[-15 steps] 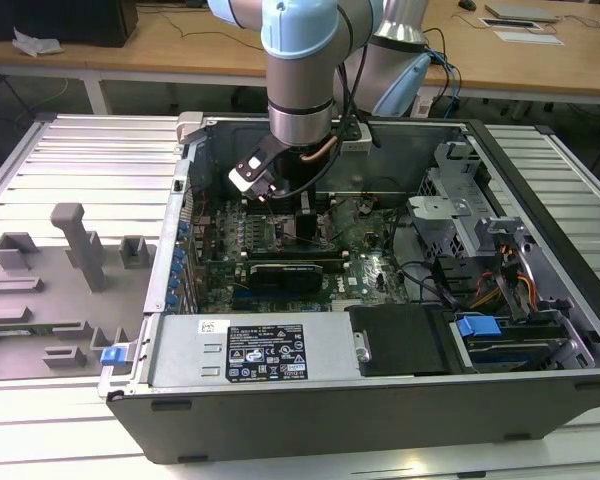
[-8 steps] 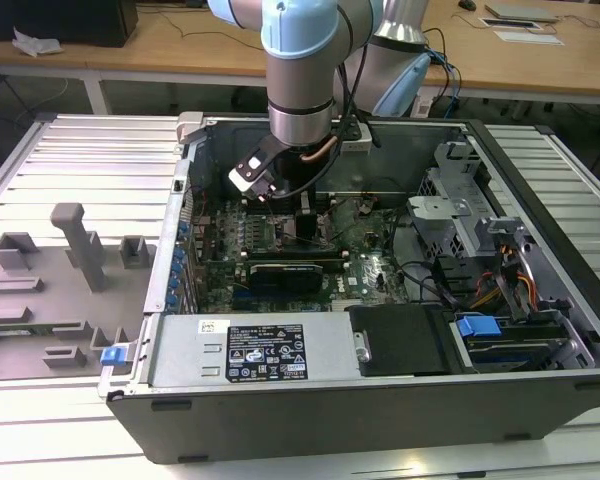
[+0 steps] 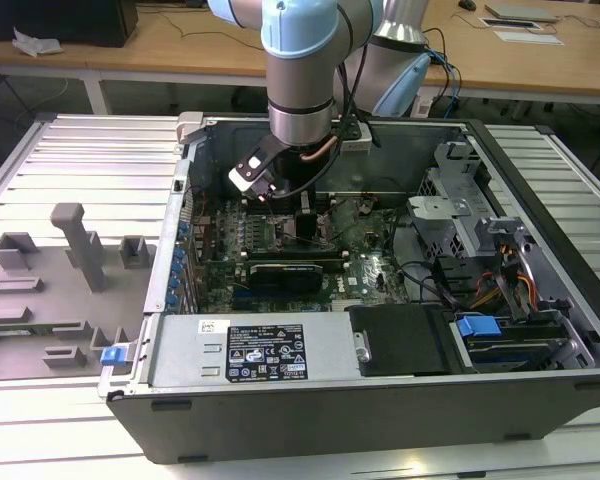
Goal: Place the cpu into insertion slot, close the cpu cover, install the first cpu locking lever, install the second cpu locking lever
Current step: 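Place the cpu into insertion slot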
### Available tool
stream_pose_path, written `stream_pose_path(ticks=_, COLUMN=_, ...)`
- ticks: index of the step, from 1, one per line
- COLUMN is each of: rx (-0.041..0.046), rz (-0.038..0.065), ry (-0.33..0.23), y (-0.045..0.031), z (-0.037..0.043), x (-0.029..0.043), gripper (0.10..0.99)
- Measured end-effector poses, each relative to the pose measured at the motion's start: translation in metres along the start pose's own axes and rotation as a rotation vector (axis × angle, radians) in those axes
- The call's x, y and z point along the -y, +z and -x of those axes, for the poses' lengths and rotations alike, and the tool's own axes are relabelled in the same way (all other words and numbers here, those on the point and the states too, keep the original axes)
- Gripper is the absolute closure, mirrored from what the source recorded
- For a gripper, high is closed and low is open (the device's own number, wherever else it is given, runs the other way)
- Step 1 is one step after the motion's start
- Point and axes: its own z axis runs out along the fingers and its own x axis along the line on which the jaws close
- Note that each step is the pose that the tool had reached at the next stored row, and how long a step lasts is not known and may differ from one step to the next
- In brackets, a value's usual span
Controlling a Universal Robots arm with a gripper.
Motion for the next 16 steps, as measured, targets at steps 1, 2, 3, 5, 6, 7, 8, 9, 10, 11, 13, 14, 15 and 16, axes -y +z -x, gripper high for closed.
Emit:
stream_pose_path(ticks=1, rx=0.0000, rz=0.000, ry=0.000, y=0.0000, z=0.0000, x=0.0000, gripper=0.471)
stream_pose_path(ticks=2, rx=0.0000, rz=0.000, ry=0.000, y=0.0000, z=0.0000, x=0.0000, gripper=0.471)
stream_pose_path(ticks=3, rx=0.0004, rz=0.000, ry=0.000, y=-0.0001, z=0.0000, x=0.0000, gripper=0.482)
stream_pose_path(ticks=5, rx=0.0001, rz=0.000, ry=0.000, y=-0.0001, z=0.0000, x=0.0000, gripper=0.553)
stream_pose_path(ticks=6, rx=0.0001, rz=0.000, ry=0.000, y=0.0000, z=0.0000, x=0.0000, gripper=0.553)
stream_pose_path(ticks=7, rx=0.0001, rz=0.000, ry=0.000, y=-0.0002, z=0.0000, x=0.0000, gripper=0.553)
stream_pose_path(ticks=8, rx=0.0002, rz=0.000, ry=0.000, y=-0.0008, z=-0.0001, x=-0.0001, gripper=0.553)
stream_pose_path(ticks=9, rx=0.0004, rz=0.000, ry=0.000, y=-0.0011, z=-0.0001, x=-0.0002, gripper=0.553)
stream_pose_path(ticks=10, rx=0.0007, rz=0.000, ry=0.001, y=-0.0011, z=-0.0001, x=-0.0002, gripper=0.553)
stream_pose_path(ticks=11, rx=0.0012, rz=0.000, ry=0.002, y=-0.0012, z=0.0000, x=-0.0001, gripper=0.553)
stream_pose_path(ticks=13, rx=0.0024, rz=0.000, ry=0.006, y=-0.0013, z=0.0000, x=-0.0001, gripper=0.553)
stream_pose_path(ticks=14, rx=0.0024, rz=0.000, ry=0.008, y=-0.0010, z=0.0000, x=-0.0001, gripper=0.553)
stream_pose_path(ticks=15, rx=0.0024, rz=0.000, ry=0.009, y=-0.0007, z=0.0000, x=-0.0001, gripper=0.553)
stream_pose_path(ticks=16, rx=0.0027, rz=0.000, ry=0.010, y=-0.0001, z=0.0000, x=0.0000, gripper=0.553)
